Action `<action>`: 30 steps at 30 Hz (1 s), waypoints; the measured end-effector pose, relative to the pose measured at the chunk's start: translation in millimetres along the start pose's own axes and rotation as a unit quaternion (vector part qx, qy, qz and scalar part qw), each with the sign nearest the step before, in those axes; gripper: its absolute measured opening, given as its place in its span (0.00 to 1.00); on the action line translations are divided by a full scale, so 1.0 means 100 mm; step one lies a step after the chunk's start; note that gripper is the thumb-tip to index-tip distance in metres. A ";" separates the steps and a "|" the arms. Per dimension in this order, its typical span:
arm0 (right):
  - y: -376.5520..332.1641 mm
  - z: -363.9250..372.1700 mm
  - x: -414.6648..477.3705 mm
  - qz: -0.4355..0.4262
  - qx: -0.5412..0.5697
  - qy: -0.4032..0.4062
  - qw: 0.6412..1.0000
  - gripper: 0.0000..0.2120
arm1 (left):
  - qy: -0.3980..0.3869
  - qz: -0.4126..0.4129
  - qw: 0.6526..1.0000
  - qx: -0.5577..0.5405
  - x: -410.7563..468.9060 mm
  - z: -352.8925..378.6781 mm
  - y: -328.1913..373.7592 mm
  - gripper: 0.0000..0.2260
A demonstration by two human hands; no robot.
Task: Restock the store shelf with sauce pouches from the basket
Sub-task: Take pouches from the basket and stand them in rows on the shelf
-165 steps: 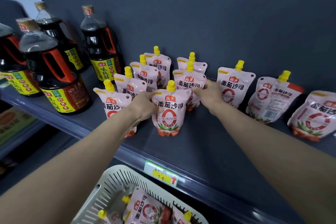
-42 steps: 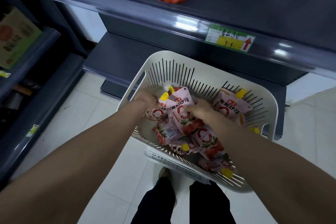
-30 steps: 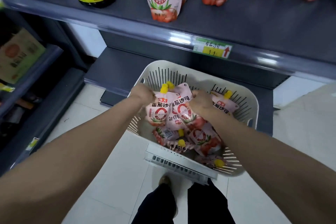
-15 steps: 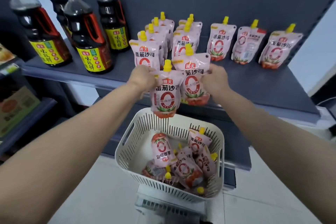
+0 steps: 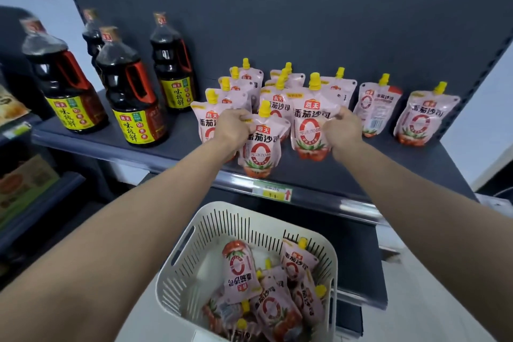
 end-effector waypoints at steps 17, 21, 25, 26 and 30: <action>0.23 0.63 0.41 0.001 0.016 -0.072 0.997 0.13 | -0.025 -0.005 1.000 0.015 0.38 0.13 -0.10 0.09; 0.23 0.76 0.42 -0.004 0.012 -0.084 0.996 0.13 | -0.024 -0.014 1.000 0.003 0.37 0.11 -0.18 0.09; 0.26 0.89 0.39 -0.005 0.018 -0.103 0.995 0.14 | -0.036 -0.039 0.999 -0.004 0.38 0.12 -0.23 0.09; 0.26 0.91 0.39 -0.006 0.019 -0.105 0.994 0.13 | -0.035 -0.042 0.998 -0.004 0.38 0.11 -0.24 0.10; 0.24 0.92 0.39 -0.037 0.002 -0.130 0.991 0.13 | -0.027 -0.068 0.997 -0.017 0.33 0.09 -0.35 0.21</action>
Point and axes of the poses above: each hand's wrist, its own x-axis towards the middle knuckle, its own z-axis out of the palm, y = z × x, the point moved 10 cm from there along x, towards the middle knuckle, and after that the axes turned 15 degrees about -x, right-handed, at the moved point
